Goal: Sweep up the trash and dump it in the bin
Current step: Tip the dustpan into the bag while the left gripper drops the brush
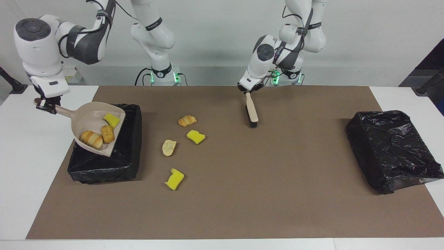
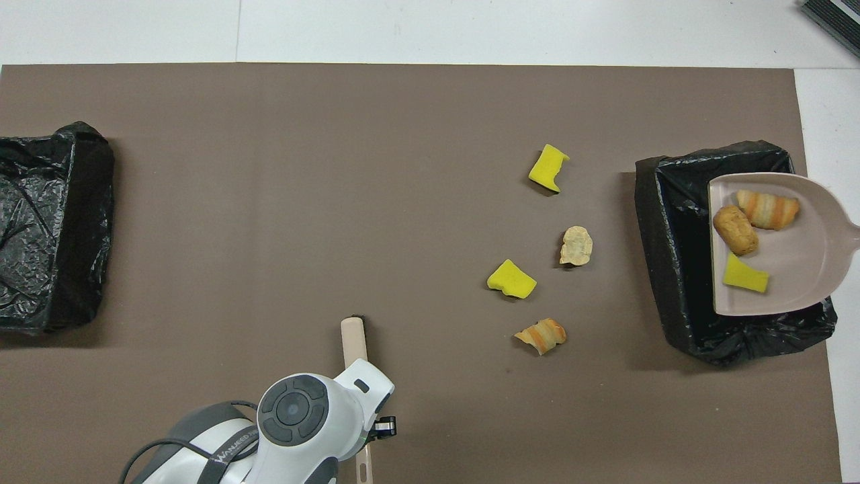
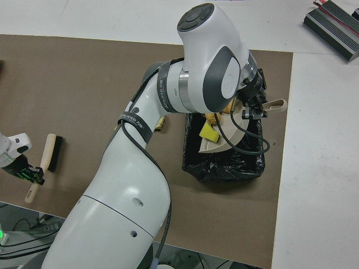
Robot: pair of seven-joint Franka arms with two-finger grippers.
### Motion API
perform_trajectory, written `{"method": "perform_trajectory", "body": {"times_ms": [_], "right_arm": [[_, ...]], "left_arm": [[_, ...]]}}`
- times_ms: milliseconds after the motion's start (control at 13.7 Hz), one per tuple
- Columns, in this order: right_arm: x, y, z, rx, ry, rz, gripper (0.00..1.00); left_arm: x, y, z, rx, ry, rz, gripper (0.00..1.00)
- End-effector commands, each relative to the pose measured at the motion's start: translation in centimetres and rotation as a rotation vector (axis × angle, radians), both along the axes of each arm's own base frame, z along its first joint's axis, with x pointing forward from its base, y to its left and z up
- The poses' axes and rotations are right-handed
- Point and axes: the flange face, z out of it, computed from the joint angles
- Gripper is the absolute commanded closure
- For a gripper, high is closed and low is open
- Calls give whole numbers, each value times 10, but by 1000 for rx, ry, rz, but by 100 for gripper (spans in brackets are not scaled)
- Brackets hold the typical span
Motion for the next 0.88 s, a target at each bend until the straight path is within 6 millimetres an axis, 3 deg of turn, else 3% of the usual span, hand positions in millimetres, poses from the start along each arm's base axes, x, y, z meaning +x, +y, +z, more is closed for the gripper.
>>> {"method": "perform_trajectory", "body": {"times_ms": [0, 293, 512, 659, 805], "right_arm": [[-31, 28, -4, -114, -38, -40, 100], [-34, 64, 2, -232, 15, 54, 100], [-33, 76, 9, -324, 34, 92, 100], [-33, 79, 10, -351, 35, 91, 100], [-33, 91, 11, -375, 47, 106, 100]], "left_arm": [[5, 7, 15, -14, 10, 42, 0], [90, 58, 66, 6, -72, 113, 0], [139, 102, 73, 44, -74, 55, 0], [164, 129, 102, 18, -107, 70, 0], [190, 169, 141, -8, -129, 79, 0]]}}
